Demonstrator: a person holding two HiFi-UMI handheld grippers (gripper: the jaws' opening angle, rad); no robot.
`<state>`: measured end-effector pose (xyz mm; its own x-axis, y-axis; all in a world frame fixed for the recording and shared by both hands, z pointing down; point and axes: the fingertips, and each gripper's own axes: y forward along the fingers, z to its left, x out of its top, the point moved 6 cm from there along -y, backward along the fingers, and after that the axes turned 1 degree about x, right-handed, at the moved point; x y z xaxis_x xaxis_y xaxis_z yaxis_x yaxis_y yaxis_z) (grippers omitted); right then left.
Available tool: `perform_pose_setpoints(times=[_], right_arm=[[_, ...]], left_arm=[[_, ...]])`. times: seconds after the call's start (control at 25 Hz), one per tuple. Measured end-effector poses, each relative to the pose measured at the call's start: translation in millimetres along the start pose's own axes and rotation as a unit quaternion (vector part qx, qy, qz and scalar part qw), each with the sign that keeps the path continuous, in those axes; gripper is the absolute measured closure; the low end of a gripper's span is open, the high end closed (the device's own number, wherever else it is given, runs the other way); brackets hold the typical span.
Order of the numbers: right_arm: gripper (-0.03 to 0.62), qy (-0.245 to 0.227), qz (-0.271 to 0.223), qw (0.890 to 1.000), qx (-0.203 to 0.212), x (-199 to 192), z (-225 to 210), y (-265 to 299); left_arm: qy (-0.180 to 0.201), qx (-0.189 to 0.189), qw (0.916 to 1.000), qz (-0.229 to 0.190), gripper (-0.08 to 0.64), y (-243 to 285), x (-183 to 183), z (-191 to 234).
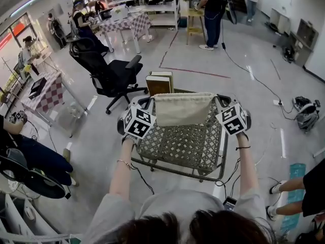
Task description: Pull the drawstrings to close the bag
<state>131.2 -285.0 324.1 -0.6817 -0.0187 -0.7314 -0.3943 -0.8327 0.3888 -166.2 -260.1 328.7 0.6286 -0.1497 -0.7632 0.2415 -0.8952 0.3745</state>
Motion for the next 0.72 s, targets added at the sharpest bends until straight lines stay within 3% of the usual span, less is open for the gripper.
perform_pose_setpoints(times=[0.44, 0.72], right_arm=[[0.568, 0.006, -0.016, 0.999, -0.03, 18, -16, -4], [0.569, 0.04, -0.018, 0.998, -0.041, 12, -23, -4]], left_arm=[[-0.005, 0.021, 0.9991, -0.036, 0.534, -6, 19, 19], [-0.026, 0.026, 0.9985, -0.04, 0.535, -4, 20, 19]])
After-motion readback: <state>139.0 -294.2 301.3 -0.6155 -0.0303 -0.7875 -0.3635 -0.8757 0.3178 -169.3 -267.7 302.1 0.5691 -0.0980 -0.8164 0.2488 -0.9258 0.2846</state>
